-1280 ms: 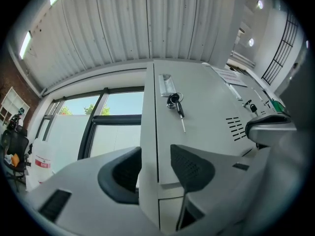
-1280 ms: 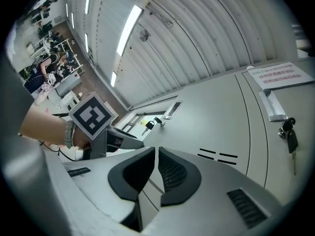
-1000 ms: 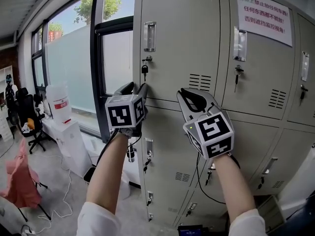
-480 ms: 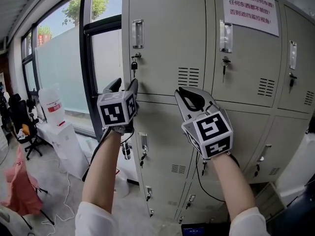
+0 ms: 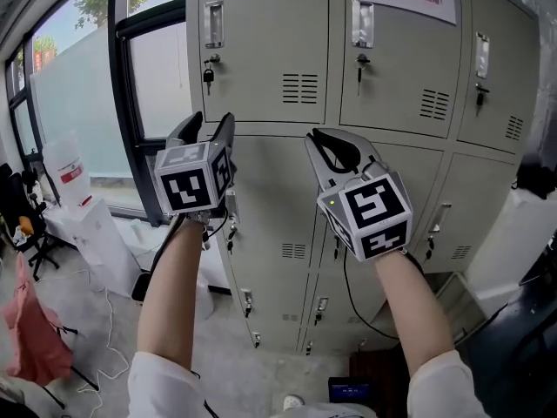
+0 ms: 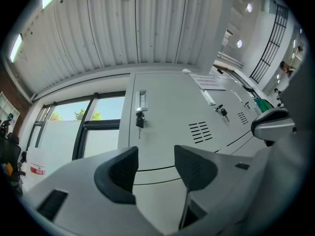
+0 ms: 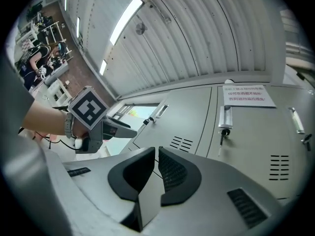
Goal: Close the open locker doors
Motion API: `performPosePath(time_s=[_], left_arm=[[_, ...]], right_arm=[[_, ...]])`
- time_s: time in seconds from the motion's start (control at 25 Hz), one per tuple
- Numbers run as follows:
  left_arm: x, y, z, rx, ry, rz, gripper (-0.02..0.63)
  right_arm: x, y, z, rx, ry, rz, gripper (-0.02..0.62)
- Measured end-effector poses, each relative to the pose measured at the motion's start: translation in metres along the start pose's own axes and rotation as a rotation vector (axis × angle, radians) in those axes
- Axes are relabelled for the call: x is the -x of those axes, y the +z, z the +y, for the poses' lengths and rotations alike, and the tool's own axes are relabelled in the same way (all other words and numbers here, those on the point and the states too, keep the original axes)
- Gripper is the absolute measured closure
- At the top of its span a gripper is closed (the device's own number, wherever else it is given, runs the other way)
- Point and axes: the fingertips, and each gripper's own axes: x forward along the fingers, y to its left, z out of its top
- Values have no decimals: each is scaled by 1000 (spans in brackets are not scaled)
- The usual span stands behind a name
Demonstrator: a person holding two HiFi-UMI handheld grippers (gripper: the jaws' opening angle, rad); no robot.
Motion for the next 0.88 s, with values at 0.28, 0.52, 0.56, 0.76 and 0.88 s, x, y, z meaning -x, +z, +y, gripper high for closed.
performPosePath(time_s=[0.28,0.52,0.56,0.76,0.88], left_arm=[[15,-15,-73,55,-116,8,379],[19,-33,-142,80,-223,10,379],[18,-34,-155,94,-246,11,379],[14,-36,-207,146,-343,8,379],[12,-35,-235,163,-389,1,379]], right_arm=[[61,-19,-18,9,-66,84,552],[107,-46,-36,24,-115,157,552],[113,-50,-41,26,-126,172,552],[143,-59,-67,26,-194,215,552],[160,-63,-82,35,-229,235,552]])
